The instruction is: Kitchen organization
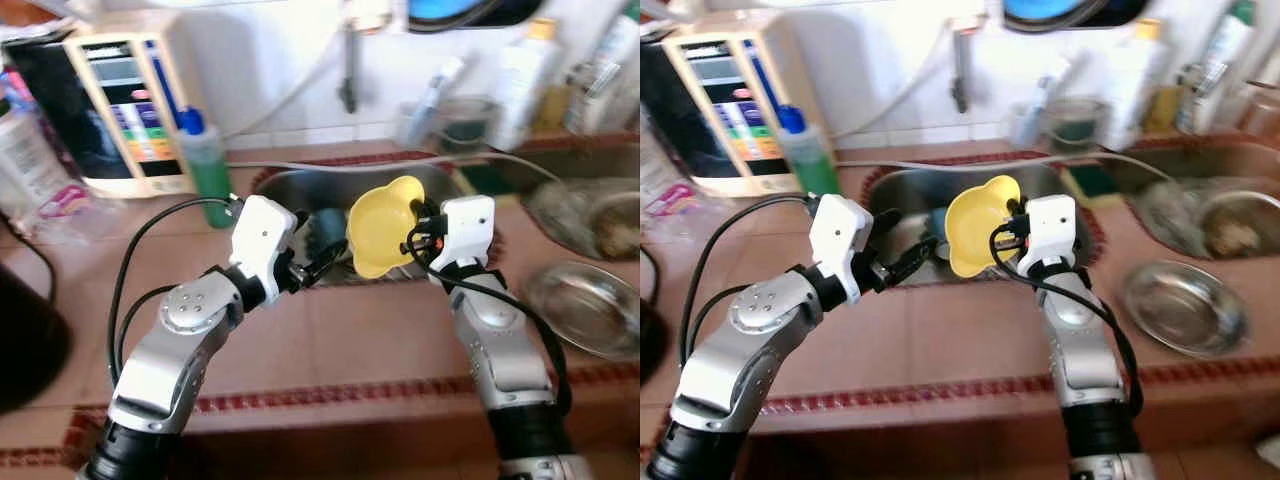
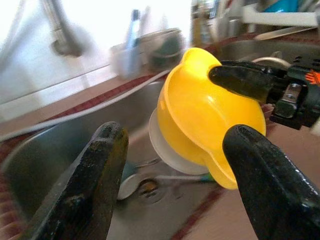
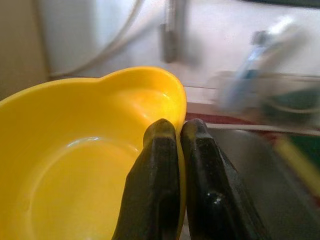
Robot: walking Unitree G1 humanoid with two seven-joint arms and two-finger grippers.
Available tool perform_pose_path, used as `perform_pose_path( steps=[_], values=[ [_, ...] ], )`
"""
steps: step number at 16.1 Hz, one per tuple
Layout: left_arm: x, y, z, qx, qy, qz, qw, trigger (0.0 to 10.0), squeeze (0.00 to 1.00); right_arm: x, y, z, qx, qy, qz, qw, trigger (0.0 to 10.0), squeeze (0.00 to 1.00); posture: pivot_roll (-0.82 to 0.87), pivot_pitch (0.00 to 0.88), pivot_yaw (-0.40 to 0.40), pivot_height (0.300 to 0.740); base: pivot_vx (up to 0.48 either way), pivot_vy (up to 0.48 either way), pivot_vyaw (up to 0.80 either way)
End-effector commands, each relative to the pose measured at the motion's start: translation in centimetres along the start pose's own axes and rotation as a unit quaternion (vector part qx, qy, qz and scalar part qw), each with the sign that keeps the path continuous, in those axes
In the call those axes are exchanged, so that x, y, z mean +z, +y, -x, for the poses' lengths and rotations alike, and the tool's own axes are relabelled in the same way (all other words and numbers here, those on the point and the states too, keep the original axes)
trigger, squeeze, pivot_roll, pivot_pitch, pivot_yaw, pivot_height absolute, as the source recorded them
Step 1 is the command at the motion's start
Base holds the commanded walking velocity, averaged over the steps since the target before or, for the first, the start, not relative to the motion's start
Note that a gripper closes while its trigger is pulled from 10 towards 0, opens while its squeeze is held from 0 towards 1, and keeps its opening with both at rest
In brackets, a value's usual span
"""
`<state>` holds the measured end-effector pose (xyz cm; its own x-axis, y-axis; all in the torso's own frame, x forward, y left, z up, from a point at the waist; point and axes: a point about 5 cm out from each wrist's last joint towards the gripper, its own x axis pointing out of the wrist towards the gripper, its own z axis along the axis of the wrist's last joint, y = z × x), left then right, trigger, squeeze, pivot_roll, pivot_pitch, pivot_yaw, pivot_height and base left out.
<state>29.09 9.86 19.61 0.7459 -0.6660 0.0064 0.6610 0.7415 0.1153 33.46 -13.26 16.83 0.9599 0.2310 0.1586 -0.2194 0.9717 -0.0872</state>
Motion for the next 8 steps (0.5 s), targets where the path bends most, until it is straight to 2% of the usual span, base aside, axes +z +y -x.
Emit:
perform_pose_path(
  steps=[1,2,8],
  values=[
    [0.2,0.2,0.2,0.005,0.0,-0.006,1.0,10.0,0.0,0.6,0.8,-0.2,0.017,-0.012,-0.001,1.0,10.0,0.0,-0.1,0.076,0.067,0.74,0.251,0.0,0.0],
    [0.2,0.2,0.2,0.004,0.001,-0.006,1.0,10.0,0.0,0.6,0.8,-0.2,0.018,-0.012,0.0,1.0,10.0,0.0,-0.1,0.079,0.069,0.74,0.24,0.0,0.0],
    [-0.4,-1.6,0.6,-0.038,0.039,-0.009,0.998,10.0,0.0,-0.4,0.0,-0.2,0.028,0.009,0.025,0.999,10.0,0.0,-0.09,0.113,0.086,0.74,0.0,0.0,0.0]
  ],
)
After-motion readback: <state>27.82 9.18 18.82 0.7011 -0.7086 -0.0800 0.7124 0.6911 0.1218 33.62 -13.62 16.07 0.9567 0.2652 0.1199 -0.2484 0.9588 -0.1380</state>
